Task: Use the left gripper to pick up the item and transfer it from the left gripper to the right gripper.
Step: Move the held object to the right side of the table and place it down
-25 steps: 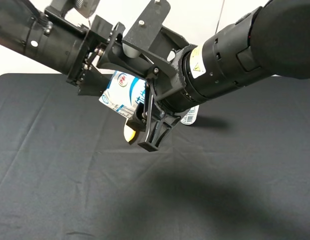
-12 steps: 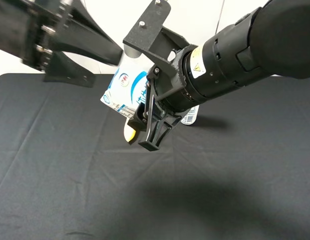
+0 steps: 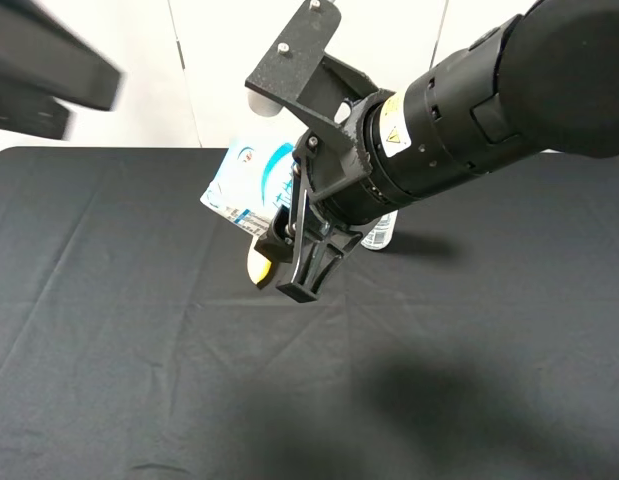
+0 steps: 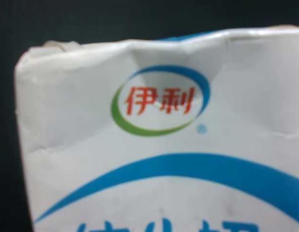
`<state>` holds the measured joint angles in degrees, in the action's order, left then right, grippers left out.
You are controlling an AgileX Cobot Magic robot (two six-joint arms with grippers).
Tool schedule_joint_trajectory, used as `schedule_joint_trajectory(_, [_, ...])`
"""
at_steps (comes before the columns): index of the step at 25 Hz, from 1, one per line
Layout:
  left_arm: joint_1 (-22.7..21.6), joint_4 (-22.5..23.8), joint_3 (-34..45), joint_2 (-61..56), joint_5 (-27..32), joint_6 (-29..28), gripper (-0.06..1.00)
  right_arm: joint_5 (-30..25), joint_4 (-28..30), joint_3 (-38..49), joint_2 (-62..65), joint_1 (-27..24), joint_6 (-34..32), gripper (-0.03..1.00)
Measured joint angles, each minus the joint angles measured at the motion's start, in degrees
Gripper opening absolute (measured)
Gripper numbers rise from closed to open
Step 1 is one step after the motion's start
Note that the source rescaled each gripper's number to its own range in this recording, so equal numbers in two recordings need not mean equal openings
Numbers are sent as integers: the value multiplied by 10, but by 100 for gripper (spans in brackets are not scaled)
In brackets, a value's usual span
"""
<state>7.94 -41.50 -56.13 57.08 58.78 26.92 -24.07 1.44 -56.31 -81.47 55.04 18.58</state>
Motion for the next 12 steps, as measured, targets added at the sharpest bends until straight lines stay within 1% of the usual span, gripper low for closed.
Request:
schedule_joint_trajectory(5, [-2,110,0,-77,2,-63,98,0,0,0,0,0,0,1])
schedule_joint_trajectory(10, [-3,240,0,-157,6,-138,98,0,0,0,0,0,-1,1])
schedule_joint_trajectory(12, [-3,282,0,-189,15,-165,98,0,0,0,0,0,-2,1])
